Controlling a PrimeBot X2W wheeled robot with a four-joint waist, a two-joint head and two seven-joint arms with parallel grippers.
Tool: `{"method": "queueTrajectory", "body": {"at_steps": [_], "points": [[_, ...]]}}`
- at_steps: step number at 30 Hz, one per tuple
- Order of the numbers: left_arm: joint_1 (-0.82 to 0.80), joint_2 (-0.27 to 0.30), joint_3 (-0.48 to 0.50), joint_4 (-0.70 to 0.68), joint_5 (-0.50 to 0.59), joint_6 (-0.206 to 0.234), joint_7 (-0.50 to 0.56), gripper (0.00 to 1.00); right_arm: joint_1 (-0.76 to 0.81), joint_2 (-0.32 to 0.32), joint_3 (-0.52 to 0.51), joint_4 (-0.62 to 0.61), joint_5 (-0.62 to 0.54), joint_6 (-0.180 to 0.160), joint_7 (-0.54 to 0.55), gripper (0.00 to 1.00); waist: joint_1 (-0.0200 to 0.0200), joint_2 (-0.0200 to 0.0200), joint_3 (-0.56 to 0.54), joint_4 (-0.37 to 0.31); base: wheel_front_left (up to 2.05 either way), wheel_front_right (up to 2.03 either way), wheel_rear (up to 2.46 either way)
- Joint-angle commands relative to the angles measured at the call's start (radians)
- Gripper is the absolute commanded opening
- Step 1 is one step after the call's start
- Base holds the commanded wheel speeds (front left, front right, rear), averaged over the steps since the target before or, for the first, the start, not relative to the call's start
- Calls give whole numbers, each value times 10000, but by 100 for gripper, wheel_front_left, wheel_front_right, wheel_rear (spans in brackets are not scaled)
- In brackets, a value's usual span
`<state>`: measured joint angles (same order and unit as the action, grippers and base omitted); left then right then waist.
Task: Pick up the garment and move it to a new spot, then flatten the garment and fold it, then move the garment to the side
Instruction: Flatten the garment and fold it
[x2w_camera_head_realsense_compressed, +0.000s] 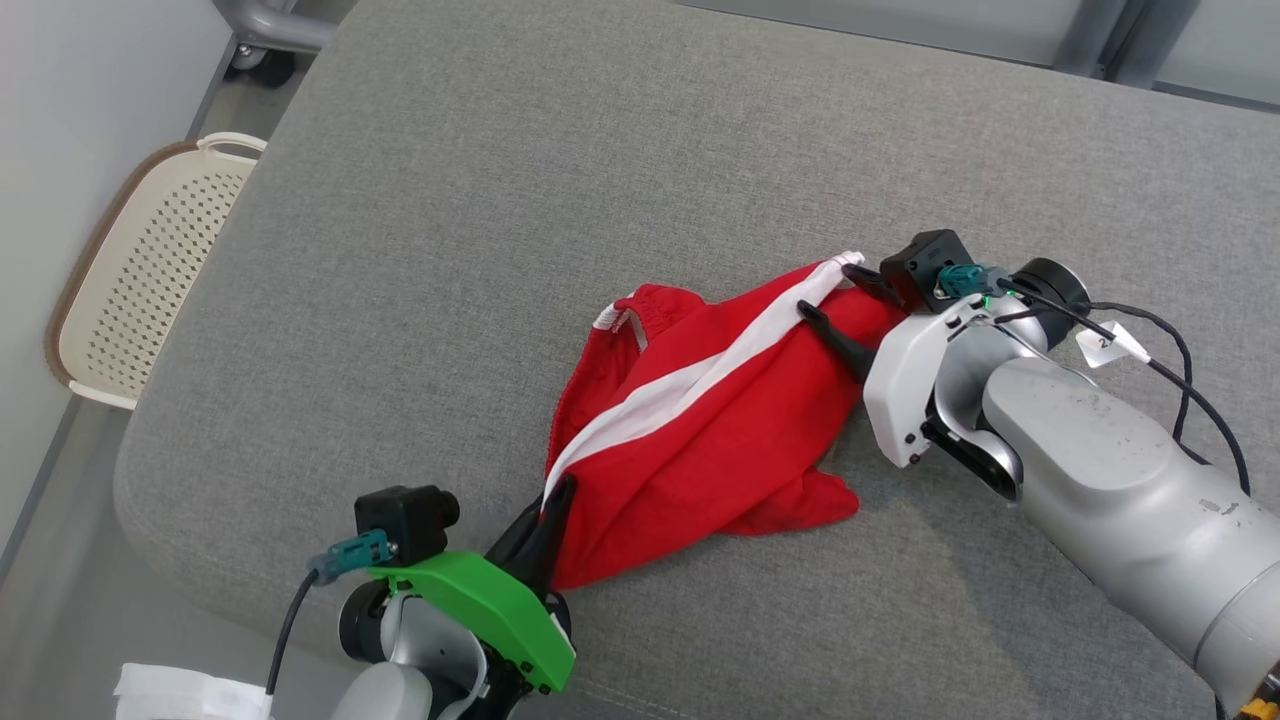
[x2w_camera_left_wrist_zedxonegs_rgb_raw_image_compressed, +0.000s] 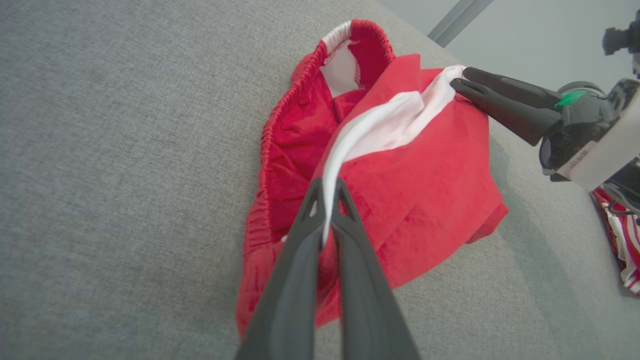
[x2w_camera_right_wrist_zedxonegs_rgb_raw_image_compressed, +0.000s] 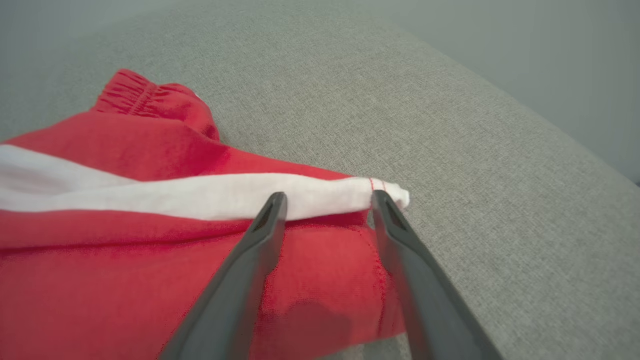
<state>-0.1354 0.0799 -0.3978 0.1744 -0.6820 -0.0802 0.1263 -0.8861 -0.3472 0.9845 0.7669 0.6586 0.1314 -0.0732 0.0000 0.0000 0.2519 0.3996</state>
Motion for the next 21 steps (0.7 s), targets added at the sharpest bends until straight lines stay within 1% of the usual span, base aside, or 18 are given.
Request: {"method": "queueTrajectory", "body": {"at_steps": [1, 2, 3, 11, 15, 21], "points": [[-268, 39, 9, 36, -16, -55, -48, 0, -158, -41, 105, 170, 110, -14, -149, 61, 0, 0, 31, -16, 0, 0, 0], [-281, 62, 16, 55, -6, -54, -48, 0, -180, -57, 162, 236, 129, -14, -200, 87, 0, 0, 33, -21, 0, 0, 0], [-286, 73, 18, 64, -11, -54, -52, 0, -205, -50, 199, 302, 178, -14, -210, 100, 0, 0, 35, -24, 0, 0, 0], [-383, 65, -90, 23, -40, -69, -40, 0, -502, -125, 298, 817, 353, -13, -477, 100, 0, 0, 198, 97, 0, 0, 0], [-425, 22, -193, 36, -55, -82, -48, 0, -646, -105, 442, 1086, 407, -14, -431, 100, 0, 0, 306, 242, 0, 0, 0], [-459, -11, -281, 77, -116, -80, -88, 0, -653, -55, 839, 933, 794, -14, -407, 100, 0, 0, 393, 393, 0, 0, 0]]}}
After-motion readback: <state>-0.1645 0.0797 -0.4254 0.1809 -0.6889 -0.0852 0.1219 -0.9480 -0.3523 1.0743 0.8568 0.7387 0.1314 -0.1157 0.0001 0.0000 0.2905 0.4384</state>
